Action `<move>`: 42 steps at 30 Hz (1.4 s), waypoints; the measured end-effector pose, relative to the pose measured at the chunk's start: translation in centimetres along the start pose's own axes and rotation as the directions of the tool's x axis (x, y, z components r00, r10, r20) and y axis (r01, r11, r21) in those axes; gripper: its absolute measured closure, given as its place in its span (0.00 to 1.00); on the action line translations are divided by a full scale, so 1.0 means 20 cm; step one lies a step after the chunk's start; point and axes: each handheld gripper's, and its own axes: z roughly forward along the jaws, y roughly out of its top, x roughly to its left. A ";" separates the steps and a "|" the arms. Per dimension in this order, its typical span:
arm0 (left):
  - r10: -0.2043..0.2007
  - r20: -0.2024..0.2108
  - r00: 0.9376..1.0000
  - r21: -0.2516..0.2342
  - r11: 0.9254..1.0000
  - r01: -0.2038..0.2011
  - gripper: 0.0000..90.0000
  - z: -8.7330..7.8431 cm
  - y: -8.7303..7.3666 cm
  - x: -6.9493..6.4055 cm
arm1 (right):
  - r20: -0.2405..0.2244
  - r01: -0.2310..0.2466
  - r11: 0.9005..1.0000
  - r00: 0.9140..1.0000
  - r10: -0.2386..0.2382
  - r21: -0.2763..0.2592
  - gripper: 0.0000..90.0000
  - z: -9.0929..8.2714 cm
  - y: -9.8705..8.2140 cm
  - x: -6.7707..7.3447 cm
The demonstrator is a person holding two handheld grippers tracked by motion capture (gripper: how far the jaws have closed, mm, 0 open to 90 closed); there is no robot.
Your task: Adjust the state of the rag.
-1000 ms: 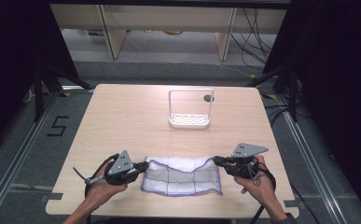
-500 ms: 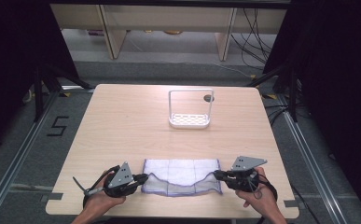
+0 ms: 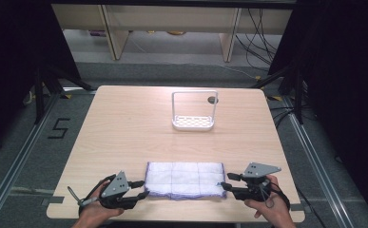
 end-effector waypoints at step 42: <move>-0.044 -0.022 0.999 0.194 0.980 0.048 0.68 0.38 0.05 0.29 | 0.138 -0.029 0.984 0.990 0.004 0.176 0.79 0.40 0.04 -0.20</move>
